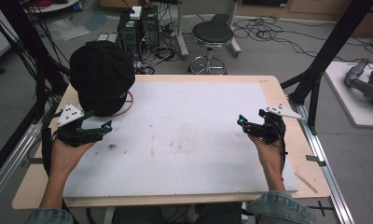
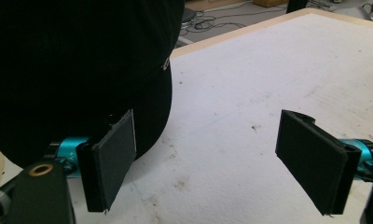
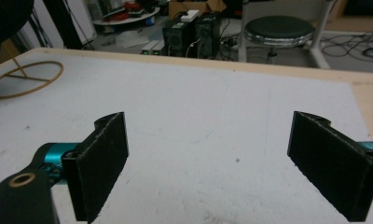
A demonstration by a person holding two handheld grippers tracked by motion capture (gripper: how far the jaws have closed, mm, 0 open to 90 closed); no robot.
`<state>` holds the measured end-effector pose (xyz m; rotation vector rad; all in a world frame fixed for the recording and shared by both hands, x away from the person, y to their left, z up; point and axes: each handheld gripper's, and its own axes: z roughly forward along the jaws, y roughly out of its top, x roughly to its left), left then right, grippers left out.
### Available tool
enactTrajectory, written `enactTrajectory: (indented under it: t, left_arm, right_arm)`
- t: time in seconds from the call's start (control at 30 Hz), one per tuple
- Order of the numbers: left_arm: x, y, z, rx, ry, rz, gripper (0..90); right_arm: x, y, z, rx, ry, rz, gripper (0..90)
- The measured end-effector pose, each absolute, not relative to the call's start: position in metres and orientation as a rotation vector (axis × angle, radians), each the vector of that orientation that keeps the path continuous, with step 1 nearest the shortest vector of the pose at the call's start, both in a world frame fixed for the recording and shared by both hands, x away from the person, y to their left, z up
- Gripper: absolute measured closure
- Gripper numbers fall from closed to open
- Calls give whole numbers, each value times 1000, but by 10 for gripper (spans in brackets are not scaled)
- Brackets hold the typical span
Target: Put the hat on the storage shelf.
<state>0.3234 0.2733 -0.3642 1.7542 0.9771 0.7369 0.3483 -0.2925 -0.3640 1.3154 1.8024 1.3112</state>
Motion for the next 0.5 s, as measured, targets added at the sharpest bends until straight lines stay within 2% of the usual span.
enactTrajectory:
  t: [0.5]
  left_arm:
    - [324, 273, -366, 1750, 981, 732, 203]
  right_arm:
    - [344, -296, -370, 1313, 1798, 1316, 121]
